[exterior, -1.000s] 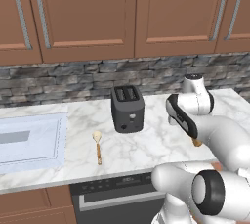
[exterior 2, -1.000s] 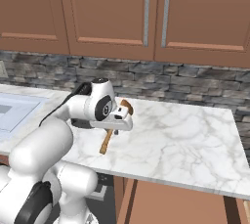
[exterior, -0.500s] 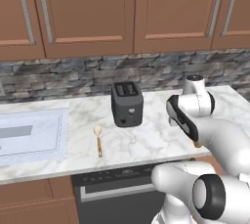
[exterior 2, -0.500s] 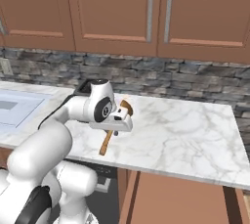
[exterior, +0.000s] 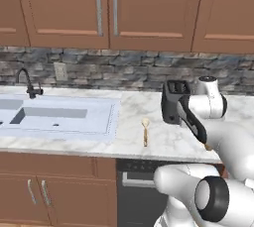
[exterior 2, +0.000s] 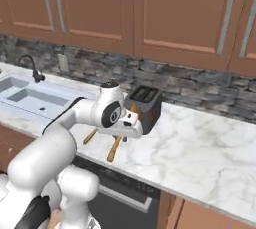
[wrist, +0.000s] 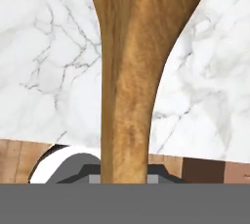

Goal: Organize the utensils by type. Pick up the wooden spoons from the counter and place them in the open cabinet. Then pick up the metallic utensils from the counter and place them in the open drawer.

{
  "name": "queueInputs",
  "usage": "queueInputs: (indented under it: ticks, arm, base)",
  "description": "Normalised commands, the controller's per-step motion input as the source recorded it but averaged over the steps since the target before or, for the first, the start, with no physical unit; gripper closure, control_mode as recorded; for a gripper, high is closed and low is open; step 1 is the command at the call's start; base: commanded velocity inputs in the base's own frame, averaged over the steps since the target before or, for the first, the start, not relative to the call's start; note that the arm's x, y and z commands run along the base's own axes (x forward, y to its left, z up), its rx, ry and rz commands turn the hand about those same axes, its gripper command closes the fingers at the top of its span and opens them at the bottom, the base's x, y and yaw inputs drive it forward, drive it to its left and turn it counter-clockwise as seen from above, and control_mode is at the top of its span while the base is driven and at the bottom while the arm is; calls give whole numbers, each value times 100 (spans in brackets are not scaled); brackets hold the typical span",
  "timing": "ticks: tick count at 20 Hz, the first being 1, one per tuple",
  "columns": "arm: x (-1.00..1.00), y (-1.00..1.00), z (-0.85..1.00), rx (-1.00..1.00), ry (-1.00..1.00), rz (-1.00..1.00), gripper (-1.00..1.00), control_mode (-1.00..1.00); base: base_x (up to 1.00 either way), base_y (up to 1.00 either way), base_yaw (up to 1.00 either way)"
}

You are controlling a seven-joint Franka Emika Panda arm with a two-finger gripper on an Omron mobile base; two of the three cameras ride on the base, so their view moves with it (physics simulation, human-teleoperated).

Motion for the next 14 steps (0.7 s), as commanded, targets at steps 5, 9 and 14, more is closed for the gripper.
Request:
queueInputs:
  ticks: [5,9,14]
  arm:
    - [0,0,0,0,0,0,100,100]
    - [0,0,0,0,0,0,100,100]
    - [0,0,0,0,0,0,100,100]
  base:
    - [-30,42,100]
    - [-21,34,100]
    - [-16,28,100]
